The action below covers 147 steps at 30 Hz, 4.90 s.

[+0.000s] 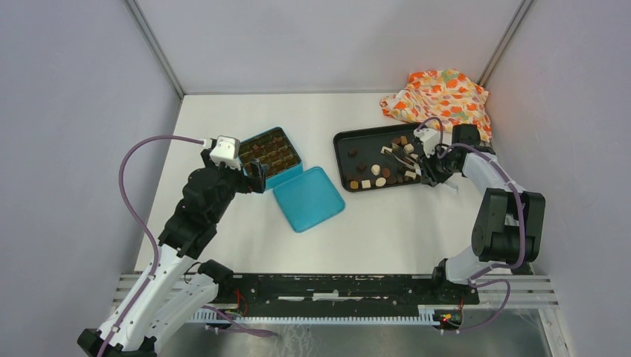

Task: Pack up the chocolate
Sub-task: Pick up the fake chocolate from the plate, then place the fake chocolate in the packing box.

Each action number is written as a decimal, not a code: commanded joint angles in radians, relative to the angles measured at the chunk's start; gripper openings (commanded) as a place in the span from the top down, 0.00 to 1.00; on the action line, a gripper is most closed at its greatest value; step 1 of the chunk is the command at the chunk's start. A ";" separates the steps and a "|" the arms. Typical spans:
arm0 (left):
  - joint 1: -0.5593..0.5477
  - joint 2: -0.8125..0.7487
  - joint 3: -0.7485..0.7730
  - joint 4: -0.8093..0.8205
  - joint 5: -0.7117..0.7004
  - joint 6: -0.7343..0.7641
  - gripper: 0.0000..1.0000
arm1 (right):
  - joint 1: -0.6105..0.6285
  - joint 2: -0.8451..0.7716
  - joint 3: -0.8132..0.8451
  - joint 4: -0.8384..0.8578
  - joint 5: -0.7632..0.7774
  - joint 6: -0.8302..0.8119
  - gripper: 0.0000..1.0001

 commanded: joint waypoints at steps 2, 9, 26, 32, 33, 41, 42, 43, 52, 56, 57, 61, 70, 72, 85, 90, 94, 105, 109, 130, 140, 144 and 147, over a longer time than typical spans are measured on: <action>0.007 -0.011 0.015 0.039 0.018 -0.001 0.00 | 0.010 0.018 0.069 -0.020 -0.027 -0.046 0.56; 0.006 -0.011 0.015 0.040 0.018 -0.001 0.00 | 0.029 0.048 0.110 -0.040 -0.011 -0.075 0.56; 0.007 -0.012 0.015 0.038 0.015 -0.001 0.00 | 0.037 0.012 0.090 -0.064 -0.012 -0.099 0.84; 0.007 -0.015 0.013 0.040 0.011 -0.001 0.00 | 0.035 -0.049 0.083 -0.041 -0.050 -0.063 0.96; 0.008 -0.015 0.013 0.040 0.012 -0.001 0.00 | 0.036 -0.056 0.088 -0.043 -0.063 -0.057 0.96; 0.007 -0.027 0.009 0.047 0.004 0.000 0.00 | 0.061 -0.059 0.208 -0.113 -0.230 -0.049 0.98; 0.008 -0.030 0.008 0.048 0.002 -0.002 0.00 | 0.083 -0.050 0.243 -0.128 -0.247 -0.050 0.98; 0.008 -0.033 0.007 0.048 0.001 -0.002 0.00 | 0.113 -0.043 0.275 -0.147 -0.259 -0.054 0.98; 0.011 -0.062 -0.002 0.054 -0.033 0.001 0.00 | 0.453 0.119 0.574 -0.119 -0.257 0.068 0.98; 0.011 -0.080 -0.006 0.059 -0.053 0.002 0.00 | 0.591 0.228 0.703 -0.096 -0.190 0.112 0.97; 0.010 -0.084 -0.008 0.060 -0.057 0.002 0.00 | 0.622 0.251 0.730 -0.087 -0.169 0.125 0.97; 0.013 -0.093 -0.011 0.063 -0.069 0.003 0.00 | 0.715 0.358 0.846 -0.046 -0.108 0.182 0.97; 0.012 -0.098 -0.009 0.059 -0.074 0.006 0.00 | 0.857 0.581 1.052 -0.008 0.018 0.247 0.94; 0.013 -0.098 -0.010 0.058 -0.078 0.007 0.00 | 0.873 0.612 1.073 0.007 0.048 0.261 0.93; 0.019 -0.093 -0.007 0.055 -0.070 0.005 0.00 | 0.907 0.705 1.104 0.020 0.105 0.270 0.83; 0.019 -0.093 -0.006 0.055 -0.068 0.006 0.00 | 0.910 0.718 1.108 0.021 0.116 0.267 0.82; 0.018 -0.093 -0.007 0.054 -0.066 0.003 0.00 | 0.911 0.723 1.109 0.022 0.122 0.267 0.81; 0.020 -0.093 -0.006 0.054 -0.063 0.003 0.00 | 0.913 0.735 1.114 0.024 0.125 0.266 0.75; 0.021 -0.092 -0.007 0.055 -0.063 0.003 0.00 | 0.913 0.739 1.114 0.024 0.125 0.266 0.73; 0.024 -0.090 -0.007 0.056 -0.059 0.004 0.00 | 0.916 0.742 1.116 0.024 0.131 0.262 0.63; 0.025 -0.093 -0.007 0.056 -0.059 0.004 0.00 | 0.917 0.736 1.115 0.021 0.130 0.258 0.61; 0.024 -0.095 -0.006 0.054 -0.060 0.004 0.00 | 0.917 0.710 1.115 0.013 0.121 0.255 0.63; 0.025 -0.098 -0.007 0.055 -0.062 0.003 0.00 | 0.914 0.663 1.095 0.009 0.108 0.249 0.64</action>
